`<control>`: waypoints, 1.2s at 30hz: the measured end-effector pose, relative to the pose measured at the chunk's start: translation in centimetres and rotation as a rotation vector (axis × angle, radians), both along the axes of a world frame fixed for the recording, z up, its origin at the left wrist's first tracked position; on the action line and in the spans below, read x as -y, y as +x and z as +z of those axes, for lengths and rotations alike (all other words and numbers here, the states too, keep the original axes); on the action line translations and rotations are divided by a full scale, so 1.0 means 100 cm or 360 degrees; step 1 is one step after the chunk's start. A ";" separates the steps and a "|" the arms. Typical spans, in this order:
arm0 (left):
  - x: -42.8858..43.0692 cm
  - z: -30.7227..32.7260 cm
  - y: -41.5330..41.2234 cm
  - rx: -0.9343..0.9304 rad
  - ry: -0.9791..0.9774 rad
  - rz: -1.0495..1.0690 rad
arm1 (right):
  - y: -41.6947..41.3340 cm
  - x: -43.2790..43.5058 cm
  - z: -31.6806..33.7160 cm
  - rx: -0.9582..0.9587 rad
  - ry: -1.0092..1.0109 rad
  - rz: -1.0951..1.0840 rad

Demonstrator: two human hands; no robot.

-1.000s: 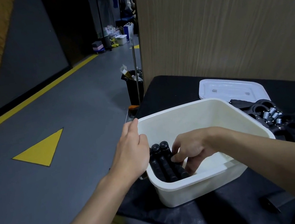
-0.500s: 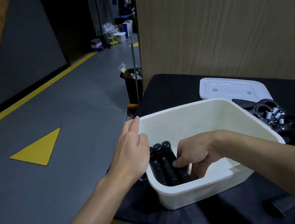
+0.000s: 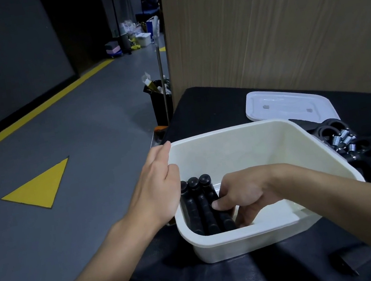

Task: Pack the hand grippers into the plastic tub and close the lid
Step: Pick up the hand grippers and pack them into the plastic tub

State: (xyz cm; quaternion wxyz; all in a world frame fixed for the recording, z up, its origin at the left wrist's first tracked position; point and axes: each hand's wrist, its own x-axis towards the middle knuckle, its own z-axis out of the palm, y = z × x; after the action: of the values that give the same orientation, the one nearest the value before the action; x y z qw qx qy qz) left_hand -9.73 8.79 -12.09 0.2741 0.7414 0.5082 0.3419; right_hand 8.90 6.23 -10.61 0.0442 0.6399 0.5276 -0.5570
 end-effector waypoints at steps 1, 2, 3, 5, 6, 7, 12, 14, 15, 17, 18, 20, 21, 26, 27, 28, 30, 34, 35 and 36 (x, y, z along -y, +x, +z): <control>0.000 0.001 0.000 -0.0010 0.0001 -0.0005 | 0.001 0.002 0.001 0.0058 0.0030 -0.0003; 0.000 0.002 0.000 -0.0024 0.0001 -0.0010 | 0.002 0.005 0.003 0.0124 0.0073 -0.0009; 0.001 0.002 0.000 -0.0039 -0.0003 -0.0011 | 0.003 0.008 0.006 0.0188 0.0125 -0.0014; 0.000 0.004 0.000 -0.0073 -0.0012 0.0000 | 0.007 0.016 0.014 0.0259 0.0275 -0.0049; 0.000 0.004 0.000 -0.0091 -0.0012 0.0004 | 0.011 0.022 0.019 0.0249 0.0389 -0.0107; 0.000 0.005 0.001 -0.0111 -0.0014 0.0003 | 0.016 0.029 0.025 0.0243 0.0550 -0.0181; -0.002 0.010 0.000 -0.0285 -0.0031 0.0032 | 0.065 0.066 0.046 0.0749 0.1540 -0.0458; 0.001 0.014 0.002 -0.0333 -0.0025 0.0031 | 0.092 0.086 0.045 0.0860 0.1744 -0.0715; 0.003 0.017 0.004 -0.0343 -0.0018 0.0034 | 0.106 0.096 0.044 0.0910 0.1800 -0.0864; 0.009 0.023 0.007 -0.0376 -0.0030 0.0055 | 0.135 0.117 0.036 0.0938 0.1778 -0.1191; 0.011 0.025 0.008 -0.0403 -0.0040 0.0069 | 0.149 0.125 0.031 0.0928 0.1683 -0.1312; 0.012 0.027 0.009 -0.0463 -0.0071 0.0094 | 0.172 0.137 0.013 0.0944 0.1370 -0.1269; 0.013 0.027 0.009 -0.0492 -0.0085 0.0105 | 0.178 0.142 0.002 0.0975 0.1204 -0.1102; 0.018 0.033 0.011 -0.0604 -0.0089 0.0135 | 0.165 0.151 -0.031 0.0812 0.0835 -0.0586; 0.019 0.034 0.012 -0.0627 -0.0087 0.0137 | 0.162 0.151 -0.035 0.0791 0.0812 -0.0571; 0.020 0.035 0.012 -0.0645 -0.0085 0.0137 | 0.159 0.150 -0.038 0.0816 0.0795 -0.0559; 0.020 0.036 0.012 -0.0670 -0.0071 0.0134 | 0.154 0.147 -0.046 0.0978 0.0765 -0.0503; 0.018 0.035 0.012 -0.0669 -0.0067 0.0120 | 0.141 0.150 -0.043 0.1417 0.0778 -0.0501; 0.017 0.034 0.011 -0.0672 -0.0059 0.0118 | 0.143 0.152 -0.043 0.1495 0.0716 -0.0580; 0.016 0.033 0.011 -0.0671 -0.0048 0.0117 | 0.147 0.155 -0.043 0.1519 0.0620 -0.0644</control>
State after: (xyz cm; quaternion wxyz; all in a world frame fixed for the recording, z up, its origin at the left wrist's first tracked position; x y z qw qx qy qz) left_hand -8.65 7.15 -8.76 0.1602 0.7732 0.5861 0.1815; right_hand 23.60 -9.27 -14.87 0.0513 0.9062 0.4088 -0.0947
